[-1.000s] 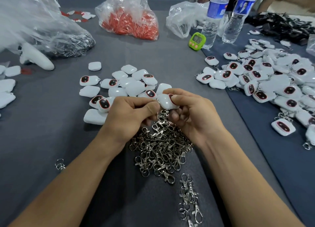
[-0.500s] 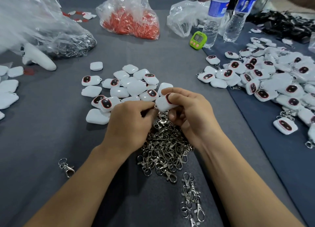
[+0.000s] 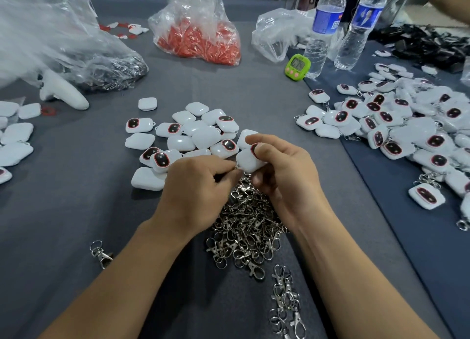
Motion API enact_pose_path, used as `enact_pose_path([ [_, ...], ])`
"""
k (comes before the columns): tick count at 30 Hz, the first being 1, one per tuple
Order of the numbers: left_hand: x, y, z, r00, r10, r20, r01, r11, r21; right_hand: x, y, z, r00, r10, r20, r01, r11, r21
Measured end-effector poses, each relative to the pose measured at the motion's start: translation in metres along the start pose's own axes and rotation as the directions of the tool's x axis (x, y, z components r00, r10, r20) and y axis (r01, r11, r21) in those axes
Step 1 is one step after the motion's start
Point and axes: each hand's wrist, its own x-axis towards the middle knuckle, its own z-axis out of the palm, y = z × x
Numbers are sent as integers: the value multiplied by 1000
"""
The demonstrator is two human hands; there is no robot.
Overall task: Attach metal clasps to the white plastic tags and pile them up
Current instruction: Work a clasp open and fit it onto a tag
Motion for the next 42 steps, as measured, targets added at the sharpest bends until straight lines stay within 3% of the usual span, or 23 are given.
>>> enact_pose_path([
  [3, -3, 1, 1, 998, 62, 17, -64, 954, 294, -1, 6, 5, 990, -143, -7, 139, 970, -202],
  [6, -4, 2, 1, 999, 32, -44, -15, 941, 337, -1, 9, 9, 982, -189, -12, 179, 948, -261],
  [9, 0, 0, 3, 988, -145, -45, 147, 988, 41, 0, 5, 6, 991, -127, -28, 122, 982, -146],
  [13, 7, -1, 3, 960, -244, 137, 278, 886, -370, -1, 0, 5, 998, -47, -33, 45, 998, -46],
  [19, 9, 2, 2, 916, -340, 212, 398, 705, -588, -1, -3, 4, 998, 56, -20, -53, 992, 116],
  [22, 5, 3, 2, 967, -238, 87, 253, 896, -365, -1, -1, 6, 999, 19, -48, -15, 996, 89],
  [25, -1, 3, 1, 998, -68, 16, 68, 997, 33, -2, 4, 5, 983, -153, -103, 131, 972, -194],
  [26, -1, 3, 1, 1000, -12, 28, 6, 981, 193, -4, 8, 7, 969, -225, -98, 183, 928, -324],
  [28, -2, 8, 1, 998, 17, 57, -44, 857, 514, -11, 16, 13, 939, -341, -40, 279, 825, -491],
  [30, -2, 11, 2, 999, -31, 16, 16, 816, 578, -14, 21, 19, 920, -392, 5, 331, 769, -547],
  [32, -2, 6, 3, 995, -75, -70, 97, 911, 400, -9, 19, 17, 931, -363, -31, 296, 804, -516],
  [34, 0, 6, 1, 976, -209, -63, 213, 975, 62, -2, 13, 11, 958, -271, -90, 217, 895, -390],
  [37, 7, 7, 0, 933, -359, 21, 349, 890, -295, 2, 7, 3, 974, -179, -138, 145, 964, -223],
  [39, 7, 7, 2, 925, -377, 45, 364, 847, -388, 2, 6, 1, 977, -157, -144, 129, 974, -187],
  [42, 6, 4, 3, 921, -388, -1, 359, 853, -379, 2, 5, 0, 981, -122, -149, 96, 981, -166],
])
